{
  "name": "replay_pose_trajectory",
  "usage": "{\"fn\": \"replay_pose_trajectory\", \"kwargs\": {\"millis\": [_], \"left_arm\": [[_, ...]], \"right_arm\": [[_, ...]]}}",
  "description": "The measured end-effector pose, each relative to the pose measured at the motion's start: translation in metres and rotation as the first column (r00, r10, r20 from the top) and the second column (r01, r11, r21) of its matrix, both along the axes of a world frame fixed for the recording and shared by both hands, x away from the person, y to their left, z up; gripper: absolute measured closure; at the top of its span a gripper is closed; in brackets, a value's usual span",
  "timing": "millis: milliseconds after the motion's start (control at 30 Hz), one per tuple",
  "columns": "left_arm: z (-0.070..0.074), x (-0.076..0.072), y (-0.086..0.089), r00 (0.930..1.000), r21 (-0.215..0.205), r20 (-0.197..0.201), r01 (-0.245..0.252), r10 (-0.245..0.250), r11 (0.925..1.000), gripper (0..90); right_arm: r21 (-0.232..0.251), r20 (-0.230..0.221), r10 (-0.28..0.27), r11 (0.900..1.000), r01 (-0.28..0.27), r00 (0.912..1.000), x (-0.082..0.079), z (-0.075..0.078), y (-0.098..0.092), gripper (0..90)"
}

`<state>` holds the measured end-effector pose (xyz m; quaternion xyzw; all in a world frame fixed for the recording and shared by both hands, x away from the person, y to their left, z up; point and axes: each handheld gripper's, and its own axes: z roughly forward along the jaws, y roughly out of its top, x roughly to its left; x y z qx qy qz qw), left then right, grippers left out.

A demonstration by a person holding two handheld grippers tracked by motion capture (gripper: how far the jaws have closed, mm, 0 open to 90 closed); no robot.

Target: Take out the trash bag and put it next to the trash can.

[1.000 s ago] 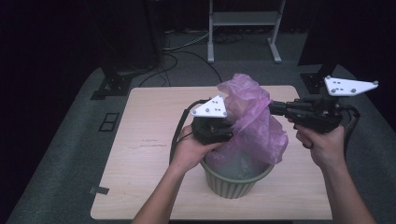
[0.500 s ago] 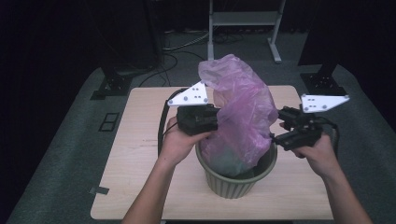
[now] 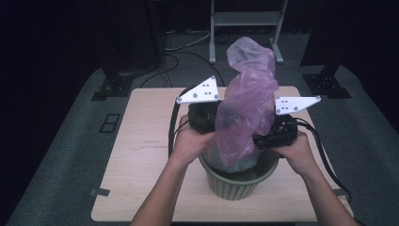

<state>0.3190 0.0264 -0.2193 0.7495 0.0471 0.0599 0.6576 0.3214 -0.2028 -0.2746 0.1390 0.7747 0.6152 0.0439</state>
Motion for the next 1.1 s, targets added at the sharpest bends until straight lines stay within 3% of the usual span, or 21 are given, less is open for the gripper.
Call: {"fn": "replay_pose_trajectory", "kwargs": {"millis": [100,133,200,233,367,533,800,933,1100], "left_arm": [[-0.001,0.001,0.0,1.0,-0.008,-0.009,-0.002,0.002,1.0,89.3],[-0.002,0.002,0.0,0.9999,-0.011,-0.01,-0.005,0.005,0.9999,89.2],[-0.002,0.002,0.001,0.9998,-0.015,-0.019,-0.007,0.006,0.9999,89.1],[-0.003,0.002,0.002,0.9998,-0.02,-0.019,-0.012,0.012,0.9997,88.4],[-0.004,0.001,0.011,0.9968,-0.023,-0.011,-0.08,0.08,0.9965,64.5],[-0.008,-0.004,0.034,0.9872,-0.014,0.011,-0.159,0.159,0.9872,37.2],[-0.02,-0.015,0.072,0.9754,0.044,0.015,-0.22,0.22,0.9745,20.8],[-0.032,-0.022,0.088,0.9729,0.065,0.004,-0.231,0.231,0.9708,15.2],[-0.05,-0.03,0.105,0.9641,0.085,-0.004,-0.264,0.266,0.9607,5.4]], "right_arm": [[-0.017,0.001,-0.015,1.0,0.015,0.9999,0.0,-0.001,0.001,61.2],[-0.023,-0.001,-0.017,1.0,0.017,0.9999,-0.001,-0.001,0.0,75.2],[-0.026,0.003,-0.019,0.999,0.019,0.9998,-0.001,-0.001,0.0,86.9],[-0.029,0.002,-0.027,0.999,0.027,0.9996,-0.002,-0.001,0.0,88.6],[-0.048,-0.022,-0.051,0.998,0.05,0.9985,0.0,-0.001,-0.002,89.6],[-0.015,-0.018,-0.084,0.996,0.084,0.9963,0.0,0.008,-0.013,89.8],[0.023,-0.013,-0.135,0.991,0.135,0.9908,0.003,0.026,-0.031,89.9],[0.03,-0.003,-0.159,0.987,0.159,0.9873,0.003,0.038,-0.037,89.9],[0.047,0.018,-0.201,0.979,0.2,0.9793,0.006,0.053,-0.047,89.9]]}}
